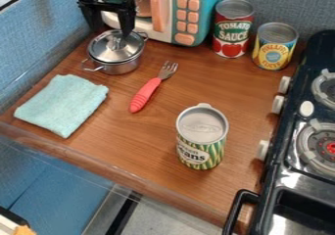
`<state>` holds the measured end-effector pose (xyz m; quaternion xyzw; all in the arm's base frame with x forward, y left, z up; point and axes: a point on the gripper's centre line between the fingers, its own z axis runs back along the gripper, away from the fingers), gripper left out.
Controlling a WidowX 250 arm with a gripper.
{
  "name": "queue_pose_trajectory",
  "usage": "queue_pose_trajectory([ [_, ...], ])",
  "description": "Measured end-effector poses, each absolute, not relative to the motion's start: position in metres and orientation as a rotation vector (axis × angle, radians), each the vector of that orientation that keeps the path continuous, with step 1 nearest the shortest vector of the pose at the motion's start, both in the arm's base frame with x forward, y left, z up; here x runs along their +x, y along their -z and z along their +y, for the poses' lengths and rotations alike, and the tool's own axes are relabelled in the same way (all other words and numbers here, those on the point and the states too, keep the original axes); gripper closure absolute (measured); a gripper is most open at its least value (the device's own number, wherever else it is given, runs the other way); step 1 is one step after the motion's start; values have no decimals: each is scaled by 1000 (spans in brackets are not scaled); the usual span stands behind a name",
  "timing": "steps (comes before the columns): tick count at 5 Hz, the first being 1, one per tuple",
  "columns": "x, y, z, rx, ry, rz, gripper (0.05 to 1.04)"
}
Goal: Move red fork from left middle table to right middle of table
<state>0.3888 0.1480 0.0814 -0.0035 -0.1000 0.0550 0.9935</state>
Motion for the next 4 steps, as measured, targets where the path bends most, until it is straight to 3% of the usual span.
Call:
queue_pose_trajectory([
  [1, 384, -62, 145, -19, -122, -157, 83],
  [2, 376, -44, 105, 4, -129, -154, 83],
  [3, 374, -57, 67, 5, -79, -217, 83],
  [4, 368, -53, 51, 1, -47, -223, 84],
])
